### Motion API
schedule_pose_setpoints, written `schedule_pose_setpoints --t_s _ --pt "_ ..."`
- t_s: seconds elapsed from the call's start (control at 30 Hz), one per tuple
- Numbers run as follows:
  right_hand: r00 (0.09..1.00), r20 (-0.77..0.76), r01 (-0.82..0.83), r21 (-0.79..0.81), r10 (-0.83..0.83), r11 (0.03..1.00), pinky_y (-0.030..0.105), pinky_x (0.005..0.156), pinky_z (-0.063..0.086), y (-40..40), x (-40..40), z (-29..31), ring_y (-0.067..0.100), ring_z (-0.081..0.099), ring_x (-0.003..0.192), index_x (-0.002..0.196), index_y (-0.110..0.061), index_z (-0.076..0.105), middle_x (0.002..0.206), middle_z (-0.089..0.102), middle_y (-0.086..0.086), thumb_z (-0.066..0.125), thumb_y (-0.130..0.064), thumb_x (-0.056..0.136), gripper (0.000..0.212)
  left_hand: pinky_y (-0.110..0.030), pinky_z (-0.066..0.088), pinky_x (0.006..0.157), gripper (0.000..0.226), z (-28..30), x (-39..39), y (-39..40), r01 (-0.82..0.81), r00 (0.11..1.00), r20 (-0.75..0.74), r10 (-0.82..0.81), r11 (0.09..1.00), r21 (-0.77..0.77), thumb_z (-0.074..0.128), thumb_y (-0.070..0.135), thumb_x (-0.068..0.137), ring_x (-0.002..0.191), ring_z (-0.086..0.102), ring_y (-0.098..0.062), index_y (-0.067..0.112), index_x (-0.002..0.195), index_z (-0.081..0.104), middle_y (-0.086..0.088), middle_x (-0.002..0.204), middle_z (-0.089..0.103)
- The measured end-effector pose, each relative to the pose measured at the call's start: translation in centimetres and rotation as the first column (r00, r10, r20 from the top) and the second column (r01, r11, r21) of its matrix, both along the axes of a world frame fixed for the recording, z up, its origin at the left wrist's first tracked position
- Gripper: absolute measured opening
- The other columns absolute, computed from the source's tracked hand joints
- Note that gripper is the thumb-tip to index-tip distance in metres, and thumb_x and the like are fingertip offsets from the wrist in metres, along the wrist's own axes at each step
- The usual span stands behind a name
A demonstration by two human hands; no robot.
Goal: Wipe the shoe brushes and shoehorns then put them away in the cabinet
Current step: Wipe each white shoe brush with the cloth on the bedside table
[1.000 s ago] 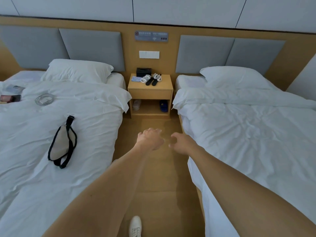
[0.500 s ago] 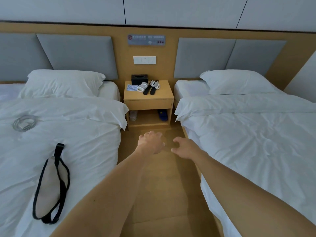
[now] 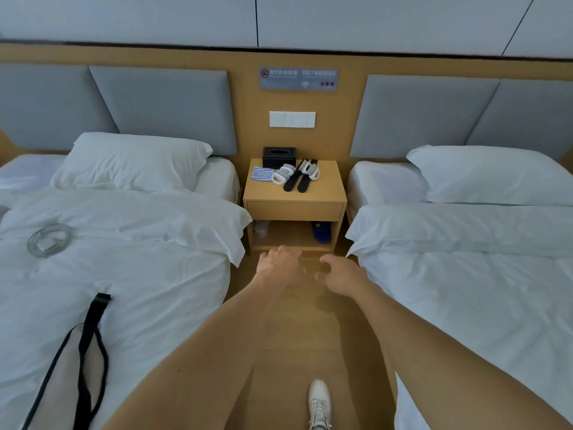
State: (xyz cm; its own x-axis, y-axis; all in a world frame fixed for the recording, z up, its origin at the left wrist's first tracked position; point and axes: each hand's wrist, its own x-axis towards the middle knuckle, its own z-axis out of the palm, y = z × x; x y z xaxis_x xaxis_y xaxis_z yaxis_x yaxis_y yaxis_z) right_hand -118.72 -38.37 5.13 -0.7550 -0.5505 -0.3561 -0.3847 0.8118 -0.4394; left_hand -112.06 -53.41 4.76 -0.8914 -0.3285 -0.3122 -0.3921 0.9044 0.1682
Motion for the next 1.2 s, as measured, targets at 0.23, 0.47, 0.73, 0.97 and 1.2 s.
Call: schedule_pose_setpoints --t_s 0.23,0.47,0.73,0.97,1.2 --pt "0.995 0.073 -0.066 -0.01 0.067 0.998 0.031 0.089 0.051 -4.1 -13.5 0.2 0.017 0.062 0.101 0.138 -0.023 0.051 0.116 0.064 0.0 0.057 -0.036 0.097 0.043 -0.049 0.038 0.106 0.052 1.0 -12.4 -4.2 -0.086 0.996 0.014 0.086 0.995 0.047 0.049 0.041 0.096 0.129 0.046 -0.031 0.026 0.143 0.037 -0.009 0.14 0.046" --pt "0.993 0.081 -0.088 -0.011 0.089 0.996 0.037 0.106 0.046 -7.9 -23.0 -0.8 0.023 0.051 0.131 0.148 -0.026 0.042 0.147 0.051 0.001 0.058 -0.037 0.097 0.054 -0.05 0.037 0.109 0.054 0.9 -21.8 -7.3 -0.135 0.99 0.042 0.134 0.991 0.025 0.048 0.044 0.098 0.134 0.042 -0.031 0.027 0.147 0.034 -0.008 0.147 0.042" --pt "0.991 0.105 -0.083 0.014 0.081 0.996 0.038 0.107 0.043 -12.5 -31.5 -1.8 0.025 0.048 0.134 0.15 -0.025 0.039 0.149 0.049 0.003 0.055 -0.039 0.098 0.056 -0.048 0.04 0.104 0.049 0.2 -30.3 -11.8 -0.136 0.99 0.045 0.137 0.991 -0.009 0.044 0.041 0.098 0.126 0.048 -0.03 0.022 0.144 0.039 -0.01 0.14 0.048" --pt "0.994 0.064 -0.093 0.081 0.088 0.992 0.035 0.097 0.046 -18.3 -39.4 -1.9 0.024 0.051 0.126 0.147 -0.024 0.04 0.143 0.052 0.005 0.052 -0.042 0.097 0.054 -0.045 0.039 0.102 0.055 -0.6 -39.5 -17.9 -0.084 0.995 0.046 0.085 0.996 -0.026 0.044 0.04 0.098 0.125 0.046 -0.03 0.026 0.149 0.03 -0.01 0.141 0.044" --pt "0.997 0.078 0.001 0.074 -0.007 0.997 0.034 0.1 0.045 -25.3 -47.0 -0.9 0.024 0.05 0.128 0.148 -0.026 0.041 0.144 0.051 0.005 0.055 -0.034 0.097 0.053 -0.043 0.046 0.094 0.046 -0.6 -48.8 -26.2 -0.024 0.999 0.026 0.025 1.0 -0.013 0.045 0.041 0.097 0.118 0.052 -0.032 0.019 0.138 0.042 -0.013 0.134 0.05"
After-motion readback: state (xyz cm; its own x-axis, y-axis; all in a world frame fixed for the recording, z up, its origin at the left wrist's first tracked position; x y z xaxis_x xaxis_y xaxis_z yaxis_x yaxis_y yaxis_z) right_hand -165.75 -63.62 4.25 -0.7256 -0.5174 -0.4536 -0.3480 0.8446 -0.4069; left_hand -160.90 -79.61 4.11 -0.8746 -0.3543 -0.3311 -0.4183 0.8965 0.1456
